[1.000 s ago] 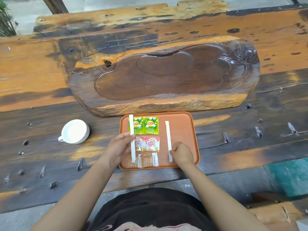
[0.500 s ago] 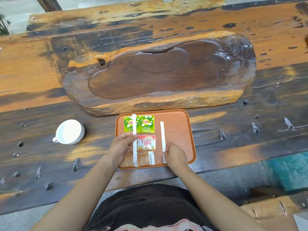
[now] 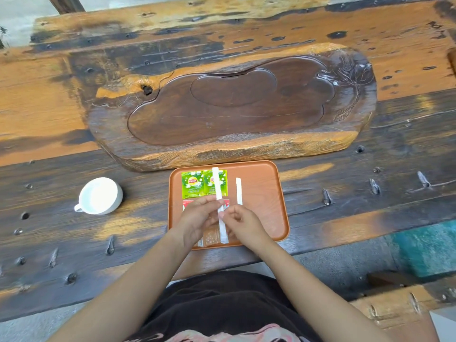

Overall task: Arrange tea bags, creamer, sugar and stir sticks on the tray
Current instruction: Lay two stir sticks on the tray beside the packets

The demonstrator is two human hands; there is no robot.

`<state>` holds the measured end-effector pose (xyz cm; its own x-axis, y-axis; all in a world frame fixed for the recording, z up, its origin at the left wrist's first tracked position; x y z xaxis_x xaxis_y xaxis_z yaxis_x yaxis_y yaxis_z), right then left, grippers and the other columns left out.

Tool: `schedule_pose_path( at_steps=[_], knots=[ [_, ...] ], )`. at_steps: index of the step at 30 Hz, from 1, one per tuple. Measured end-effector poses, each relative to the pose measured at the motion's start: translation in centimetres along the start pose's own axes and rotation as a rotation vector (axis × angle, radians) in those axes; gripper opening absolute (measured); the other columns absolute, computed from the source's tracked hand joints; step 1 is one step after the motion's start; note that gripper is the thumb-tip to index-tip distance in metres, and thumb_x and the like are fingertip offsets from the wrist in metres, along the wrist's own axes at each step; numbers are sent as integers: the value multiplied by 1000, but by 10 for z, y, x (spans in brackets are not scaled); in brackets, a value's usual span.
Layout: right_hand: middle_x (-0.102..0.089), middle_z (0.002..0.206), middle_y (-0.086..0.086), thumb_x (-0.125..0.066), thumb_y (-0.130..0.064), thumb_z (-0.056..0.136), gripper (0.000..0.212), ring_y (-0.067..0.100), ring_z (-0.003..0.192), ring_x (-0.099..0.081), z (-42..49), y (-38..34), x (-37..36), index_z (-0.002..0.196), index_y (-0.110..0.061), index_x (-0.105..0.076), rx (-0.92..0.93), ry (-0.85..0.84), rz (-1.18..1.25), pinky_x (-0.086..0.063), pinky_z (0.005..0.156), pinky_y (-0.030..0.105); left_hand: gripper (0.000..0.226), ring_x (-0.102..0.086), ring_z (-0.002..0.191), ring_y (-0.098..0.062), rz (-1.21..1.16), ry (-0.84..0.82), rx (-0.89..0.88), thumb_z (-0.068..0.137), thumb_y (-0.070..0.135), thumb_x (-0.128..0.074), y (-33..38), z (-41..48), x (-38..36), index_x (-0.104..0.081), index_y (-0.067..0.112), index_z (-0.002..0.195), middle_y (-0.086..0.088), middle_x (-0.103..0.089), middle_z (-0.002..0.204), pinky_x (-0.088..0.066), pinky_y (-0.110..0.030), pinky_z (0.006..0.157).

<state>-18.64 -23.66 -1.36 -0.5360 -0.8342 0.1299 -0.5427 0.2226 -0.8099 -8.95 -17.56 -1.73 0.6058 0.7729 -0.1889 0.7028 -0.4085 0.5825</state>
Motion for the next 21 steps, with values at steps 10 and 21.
schedule_pose_path(
  at_steps=[10, 21],
  knots=[
    [-65, 69, 2, -52, -18, 93, 14, 7, 54, -55, -5, -2, 19, 84, -13, -63, -70, 12, 287, -46, 51, 13, 9, -58, 61, -10, 34, -10, -27, 80, 6, -65, 5, 3, -1, -62, 14, 78, 3, -68, 59, -52, -16, 57],
    [-63, 67, -1, -57, -8, 88, 16, 8, 60, -56, -9, 6, 9, 79, -12, -68, -222, -160, 583, -46, 61, 18, 15, -56, 70, -13, 105, -226, -67, 82, 7, -62, 15, -2, 0, -64, 14, 95, -2, -63, 82, -53, -17, 62]
  ],
)
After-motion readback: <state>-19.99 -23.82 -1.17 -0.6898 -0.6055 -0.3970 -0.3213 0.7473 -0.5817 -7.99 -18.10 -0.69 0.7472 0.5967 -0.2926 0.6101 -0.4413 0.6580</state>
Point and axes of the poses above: each hand's wrist, its own z-axis towards the middle knuckle, its own x-axis out of the back of the hand, y = z × x, the point moved 7 cm from there along z, towards the middle knuckle
